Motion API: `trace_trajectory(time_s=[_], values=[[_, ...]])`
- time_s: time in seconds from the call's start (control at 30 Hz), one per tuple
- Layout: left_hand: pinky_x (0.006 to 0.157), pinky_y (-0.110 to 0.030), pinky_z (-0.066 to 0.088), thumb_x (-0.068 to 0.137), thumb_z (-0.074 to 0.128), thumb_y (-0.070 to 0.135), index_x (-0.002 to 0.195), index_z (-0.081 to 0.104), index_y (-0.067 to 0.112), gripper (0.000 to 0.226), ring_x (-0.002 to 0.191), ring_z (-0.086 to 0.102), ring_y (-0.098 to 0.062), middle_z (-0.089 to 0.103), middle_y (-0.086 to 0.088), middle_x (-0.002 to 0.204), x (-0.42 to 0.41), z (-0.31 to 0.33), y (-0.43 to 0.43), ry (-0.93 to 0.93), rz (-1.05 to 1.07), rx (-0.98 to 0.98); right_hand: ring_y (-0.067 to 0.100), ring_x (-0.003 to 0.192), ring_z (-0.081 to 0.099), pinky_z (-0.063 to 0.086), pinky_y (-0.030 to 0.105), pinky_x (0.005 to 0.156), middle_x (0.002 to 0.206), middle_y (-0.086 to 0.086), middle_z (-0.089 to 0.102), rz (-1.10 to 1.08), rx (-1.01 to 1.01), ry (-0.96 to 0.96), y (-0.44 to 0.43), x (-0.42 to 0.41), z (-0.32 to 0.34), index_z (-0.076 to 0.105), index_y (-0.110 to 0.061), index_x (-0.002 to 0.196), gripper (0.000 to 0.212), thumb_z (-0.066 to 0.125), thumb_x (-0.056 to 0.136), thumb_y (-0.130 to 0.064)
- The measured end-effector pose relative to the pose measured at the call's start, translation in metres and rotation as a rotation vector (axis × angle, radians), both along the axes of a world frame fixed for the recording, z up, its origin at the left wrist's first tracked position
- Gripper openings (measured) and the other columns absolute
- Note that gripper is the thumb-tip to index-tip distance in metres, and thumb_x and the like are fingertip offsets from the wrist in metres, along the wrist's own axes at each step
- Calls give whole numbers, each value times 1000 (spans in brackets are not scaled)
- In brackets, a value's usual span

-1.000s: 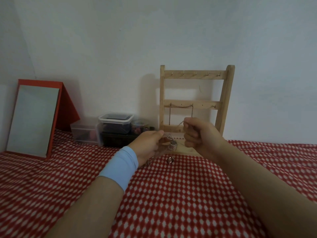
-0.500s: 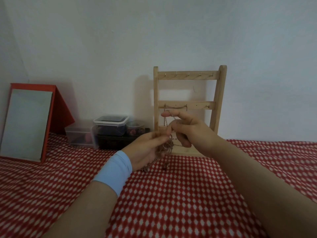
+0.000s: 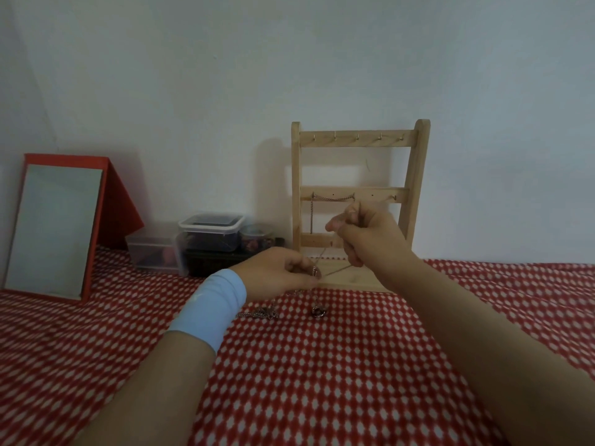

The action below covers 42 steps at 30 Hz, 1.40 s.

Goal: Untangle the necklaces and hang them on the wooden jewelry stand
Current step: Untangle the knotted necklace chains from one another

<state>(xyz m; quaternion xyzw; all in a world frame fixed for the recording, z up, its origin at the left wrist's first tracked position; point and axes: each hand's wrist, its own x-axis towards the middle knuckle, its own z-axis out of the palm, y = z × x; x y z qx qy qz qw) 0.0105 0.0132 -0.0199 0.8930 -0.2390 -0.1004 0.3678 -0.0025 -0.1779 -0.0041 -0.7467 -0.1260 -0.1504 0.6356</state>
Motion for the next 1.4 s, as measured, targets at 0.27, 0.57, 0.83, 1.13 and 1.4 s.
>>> trace_trajectory(time_s=[0.27, 0.57, 0.83, 1.13, 1.4], values=[[90, -19, 47, 92, 65, 25, 103, 69, 29, 12, 87, 63, 1, 67, 16, 93, 5, 4, 11, -58, 22, 45, 13, 43, 38, 48, 35, 57, 54, -1, 47, 91, -107, 178, -7, 4, -4, 54, -14, 64, 35, 68, 95, -24], [98, -43, 51, 101, 47, 32, 103, 66, 16, 25, 103, 66, -25, 70, -9, 107, 9, -7, 9, 18, 61, 62, 22, 71, 65, 60, 34, 65, 96, 20, 73, 192, -694, 410, -14, 0, -3, 70, -2, 90, 29, 61, 99, -29], [92, -41, 54, 100, 48, 38, 104, 69, 10, 35, 96, 68, -26, 71, -13, 104, 7, -11, -5, 65, 88, -200, 8, 93, 69, 55, 34, 90, 94, -9, 76, 97, -688, 222, 0, -2, -3, 77, -29, 102, 35, 69, 84, -59], [87, -41, 57, 98, 53, 27, 112, 68, 9, 27, 92, 72, -25, 75, -12, 100, 2, -7, -8, 300, 59, -624, 18, 82, 73, 58, 37, 86, 94, 7, 79, 197, -258, 298, -2, -3, -3, 74, -10, 99, 18, 63, 99, -24], [72, -29, 58, 99, 48, 3, 108, 67, 5, 21, 72, 64, -18, 69, -11, 87, 1, -2, -6, 295, -9, -549, 23, 78, 73, 62, 43, 88, 80, 7, 72, 113, -488, 303, 0, -7, 0, 65, -9, 87, 37, 41, 107, -29]])
